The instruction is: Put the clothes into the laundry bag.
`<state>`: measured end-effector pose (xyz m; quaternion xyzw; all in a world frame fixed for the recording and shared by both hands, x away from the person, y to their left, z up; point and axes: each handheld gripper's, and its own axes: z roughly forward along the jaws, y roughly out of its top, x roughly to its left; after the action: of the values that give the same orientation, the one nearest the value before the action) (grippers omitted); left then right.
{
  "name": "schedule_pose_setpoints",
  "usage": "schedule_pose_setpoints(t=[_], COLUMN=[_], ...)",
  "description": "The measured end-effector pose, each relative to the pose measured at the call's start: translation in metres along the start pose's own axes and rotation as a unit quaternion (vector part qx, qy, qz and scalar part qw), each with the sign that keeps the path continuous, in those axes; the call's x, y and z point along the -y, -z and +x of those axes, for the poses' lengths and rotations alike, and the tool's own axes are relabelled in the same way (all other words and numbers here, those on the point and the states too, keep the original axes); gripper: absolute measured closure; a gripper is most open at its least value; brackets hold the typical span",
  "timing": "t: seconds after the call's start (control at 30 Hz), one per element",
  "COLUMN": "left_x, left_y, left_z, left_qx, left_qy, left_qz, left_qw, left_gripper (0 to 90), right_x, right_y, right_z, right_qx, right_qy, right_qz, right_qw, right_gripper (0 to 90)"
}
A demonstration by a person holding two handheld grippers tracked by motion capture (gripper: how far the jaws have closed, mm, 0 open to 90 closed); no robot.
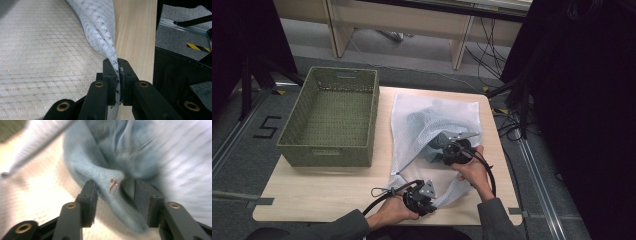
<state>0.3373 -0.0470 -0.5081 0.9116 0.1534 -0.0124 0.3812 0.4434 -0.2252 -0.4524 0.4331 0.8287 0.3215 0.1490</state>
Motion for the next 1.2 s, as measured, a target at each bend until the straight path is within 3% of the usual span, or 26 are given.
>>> schedule_pose_setpoints(t=[0.03,0.1,0.13,0.2,0.23,0.3,0.33,0.37,0.4,0.43,0.5,0.57,0.63,0.83,0.9,0.97,1.0,1.07,1.1,1.13,1.17,1.2], left_x=[0.0,0.0,0.0,0.0,0.0,0.0,0.0,-0.001,-0.001,-0.001,-0.001,-0.001,-0.001,0.0,0.0,-0.001,-0.001,-0.002,-0.004,-0.004,-0.006,-0.007], left_y=[0.0,0.0,0.0,0.0,0.0,0.0,0.0,0.0,0.0,0.0,0.0,0.0,0.0,0.0,0.0,0.0,0.0,0.001,0.006,0.006,0.01,0.014], left_z=[0.0,0.0,0.0,0.0,0.0,0.0,0.0,0.001,0.001,0.0,0.0,0.0,0.0,-0.001,-0.001,0.0,0.001,-0.001,-0.003,-0.003,-0.002,-0.003], left_qx=[0.001,0.0,-0.003,-0.001,0.0,-0.002,-0.002,-0.001,-0.001,-0.002,-0.002,-0.003,-0.001,-0.003,-0.003,0.001,0.005,0.007,0.004,0.004,0.004,0.005], left_qy=[0.003,0.003,-0.008,-0.005,-0.005,-0.007,-0.009,-0.01,-0.01,-0.009,-0.011,-0.011,-0.011,-0.007,-0.007,-0.008,-0.006,0.001,-0.007,-0.007,-0.008,0.007], left_qz=[-0.001,-0.002,0.001,-0.001,0.0,0.0,0.001,0.003,0.003,0.002,0.003,0.003,0.004,0.004,0.002,0.003,0.004,0.005,0.001,0.001,-0.005,-0.01], left_qw=[1.0,1.0,1.0,1.0,1.0,1.0,1.0,0.9999,0.9999,1.0,0.9999,0.9999,0.9999,1.0,1.0,1.0,1.0,1.0,1.0,1.0,0.9999,0.9999], left_gripper=[84.1,83.9,83.9,83.9,84.0,84.0,84.0,84.0,84.0,84.1,84.0,84.1,84.2,84.2,84.1,84.0,78.8,71.6,68.0,63.2,63.2,55.4], right_x=[-0.001,-0.004,-0.004,-0.004,-0.003,-0.001,0.0,0.004,0.004,0.004,0.004,0.004,0.001,-0.002,-0.002,-0.001,-0.002,-0.003,-0.004,-0.004,-0.004,-0.003], right_y=[0.009,0.026,0.026,0.03,0.026,0.019,0.018,0.007,0.007,-0.001,-0.005,-0.018,-0.034,-0.046,-0.045,-0.044,-0.039,-0.03,-0.023,-0.016,-0.016,0.001], right_z=[-0.003,-0.007,-0.007,-0.009,-0.009,-0.007,-0.005,0.001,0.001,0.008,0.01,0.014,0.01,-0.003,-0.007,-0.01,-0.011,-0.01,-0.008,-0.007,-0.007,-0.004], right_qx=[0.006,0.002,0.002,0.008,0.001,-0.002,-0.007,-0.013,-0.013,-0.019,-0.019,-0.008,0.025,0.064,0.072,0.075,0.054,0.056,0.045,0.027,0.027,0.015], right_qy=[0.016,0.006,0.006,0.004,0.01,0.01,0.015,0.029,0.029,0.033,0.042,0.035,0.045,0.02,0.008,0.018,0.002,0.008,0.004,0.004,0.004,0.013], right_qz=[-0.023,-0.037,-0.037,-0.038,-0.025,-0.039,-0.013,-0.011,-0.011,0.021,0.035,0.036,0.039,0.015,0.004,-0.001,-0.002,-0.013,-0.011,-0.012,-0.012,-0.021], right_qw=[0.9996,0.9993,0.9993,0.9992,0.9996,0.9992,0.9998,0.9994,0.9994,0.999,0.9983,0.9987,0.9979,0.9976,0.9974,0.997,0.9985,0.9983,0.9989,0.9995,0.9995,0.9996], right_gripper=[52.1,51.1,51.1,51.2,52.5,53.4,56.1,63.4,63.4,71.9,75.2,79.3,83.2,84.6,79.2,75.7,63.6,55.2,50.9,48.8,48.8,47.3])
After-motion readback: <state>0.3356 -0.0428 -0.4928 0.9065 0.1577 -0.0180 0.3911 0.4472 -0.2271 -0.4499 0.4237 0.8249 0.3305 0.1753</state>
